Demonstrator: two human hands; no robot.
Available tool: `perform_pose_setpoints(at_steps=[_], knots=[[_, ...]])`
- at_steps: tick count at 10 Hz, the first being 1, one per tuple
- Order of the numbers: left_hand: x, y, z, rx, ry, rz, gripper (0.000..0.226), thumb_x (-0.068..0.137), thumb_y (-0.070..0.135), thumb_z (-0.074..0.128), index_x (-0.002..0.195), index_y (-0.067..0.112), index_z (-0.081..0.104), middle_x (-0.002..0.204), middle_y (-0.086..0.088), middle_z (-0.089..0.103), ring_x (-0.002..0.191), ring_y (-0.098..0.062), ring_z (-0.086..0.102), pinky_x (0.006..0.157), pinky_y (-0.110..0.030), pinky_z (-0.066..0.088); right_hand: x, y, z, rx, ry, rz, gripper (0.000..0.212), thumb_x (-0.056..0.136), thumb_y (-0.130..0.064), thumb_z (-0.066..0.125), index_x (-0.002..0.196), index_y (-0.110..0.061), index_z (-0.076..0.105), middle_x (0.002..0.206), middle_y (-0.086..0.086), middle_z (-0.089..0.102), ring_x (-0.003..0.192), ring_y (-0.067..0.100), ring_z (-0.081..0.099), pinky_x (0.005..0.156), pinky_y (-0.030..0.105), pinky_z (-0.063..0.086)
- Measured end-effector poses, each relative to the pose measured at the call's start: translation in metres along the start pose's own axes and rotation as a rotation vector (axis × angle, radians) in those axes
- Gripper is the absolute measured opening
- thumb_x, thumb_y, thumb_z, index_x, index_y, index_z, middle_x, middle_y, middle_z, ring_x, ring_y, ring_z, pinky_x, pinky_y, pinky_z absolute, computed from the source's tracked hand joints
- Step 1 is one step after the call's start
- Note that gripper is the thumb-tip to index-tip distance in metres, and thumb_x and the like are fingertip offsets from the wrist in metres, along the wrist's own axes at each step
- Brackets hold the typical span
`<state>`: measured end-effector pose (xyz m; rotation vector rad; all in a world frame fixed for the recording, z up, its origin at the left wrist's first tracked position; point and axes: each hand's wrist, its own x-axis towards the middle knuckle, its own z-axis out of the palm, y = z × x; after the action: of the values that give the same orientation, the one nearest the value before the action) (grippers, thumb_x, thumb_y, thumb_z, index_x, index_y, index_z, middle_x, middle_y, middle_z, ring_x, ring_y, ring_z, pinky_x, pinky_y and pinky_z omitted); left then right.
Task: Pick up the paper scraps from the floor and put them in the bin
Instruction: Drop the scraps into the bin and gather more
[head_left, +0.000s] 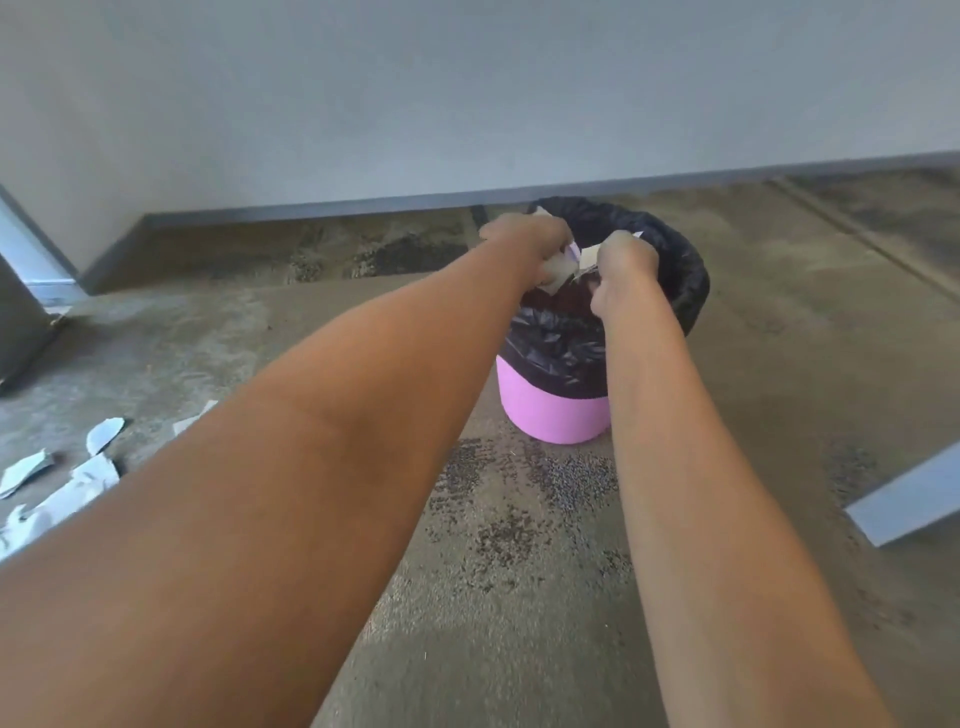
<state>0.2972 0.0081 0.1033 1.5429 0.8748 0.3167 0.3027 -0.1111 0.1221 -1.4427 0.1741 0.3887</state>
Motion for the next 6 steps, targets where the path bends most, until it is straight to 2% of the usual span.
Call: perform_pose_setpoints(at_steps=[1, 2, 3, 4, 5, 6], knots=[[-0.056, 0.014, -0.006, -0.057, -0.054, 0.003, 0.030, 0.081, 0.015, 0.072, 0.103, 0.003, 0.056, 0.100, -0.008, 0.055, 0.081, -0.024, 0.055, 0.068, -0.037, 0.058, 0.003, -0.003, -0.003, 0.032, 0.003, 0.043, 0.019, 0.097, -0.006, 0.039, 0.104, -0.005, 0.057, 0.107, 0.013, 0.055, 0.086, 0.027, 0.059, 0.064, 0.032, 0.053], [-0.067, 0.014, -0.011, -0.106, -0.090, -0.033, 0.010, 0.092, 0.010, 0.056, 0.084, 0.008, 0.050, 0.086, -0.008, 0.055, 0.074, -0.023, 0.054, 0.055, -0.032, 0.056, 0.004, -0.004, -0.004, 0.047, -0.036, 0.068, 0.023, 0.099, -0.005, 0.040, 0.116, -0.003, 0.055, 0.121, 0.015, 0.053, 0.111, 0.034, 0.058, 0.089, 0.043, 0.054], [-0.068, 0.006, -0.020, -0.197, -0.063, 0.041, 0.004, 0.092, 0.005, 0.051, 0.089, 0.007, 0.052, 0.091, -0.004, 0.050, 0.095, -0.026, 0.050, 0.078, -0.042, 0.060, -0.001, -0.004, -0.005, 0.049, -0.101, 0.049, 0.043, 0.101, -0.014, 0.039, 0.143, -0.009, 0.039, 0.145, 0.011, 0.043, 0.129, 0.030, 0.049, 0.093, 0.039, 0.051], [-0.061, -0.003, -0.026, -0.249, 0.015, 0.116, 0.007, 0.090, 0.003, 0.054, 0.086, 0.008, 0.055, 0.088, -0.003, 0.053, 0.098, -0.027, 0.055, 0.078, -0.039, 0.062, -0.008, -0.002, -0.008, 0.038, -0.085, 0.036, 0.043, 0.101, -0.015, 0.039, 0.143, -0.008, 0.039, 0.147, 0.010, 0.043, 0.130, 0.028, 0.049, 0.095, 0.037, 0.048], [-0.055, -0.018, -0.052, -0.179, 0.101, 0.171, 0.007, 0.089, 0.004, 0.058, 0.093, 0.009, 0.060, 0.096, -0.007, 0.063, 0.095, -0.025, 0.063, 0.068, -0.028, 0.061, -0.012, 0.011, 0.002, -0.107, -0.068, -0.062, 0.038, 0.100, -0.014, 0.042, 0.136, -0.005, 0.049, 0.139, 0.013, 0.053, 0.125, 0.027, 0.055, 0.085, 0.032, 0.051], [-0.049, -0.035, -0.082, -0.054, 0.112, 0.161, 0.012, 0.088, 0.007, 0.060, 0.100, 0.006, 0.063, 0.100, -0.010, 0.065, 0.088, -0.022, 0.062, 0.067, -0.029, 0.060, -0.019, 0.018, 0.011, -0.167, -0.042, -0.179, 0.032, 0.100, -0.012, 0.046, 0.128, -0.010, 0.059, 0.126, 0.008, 0.063, 0.110, 0.021, 0.062, 0.068, 0.020, 0.049]])
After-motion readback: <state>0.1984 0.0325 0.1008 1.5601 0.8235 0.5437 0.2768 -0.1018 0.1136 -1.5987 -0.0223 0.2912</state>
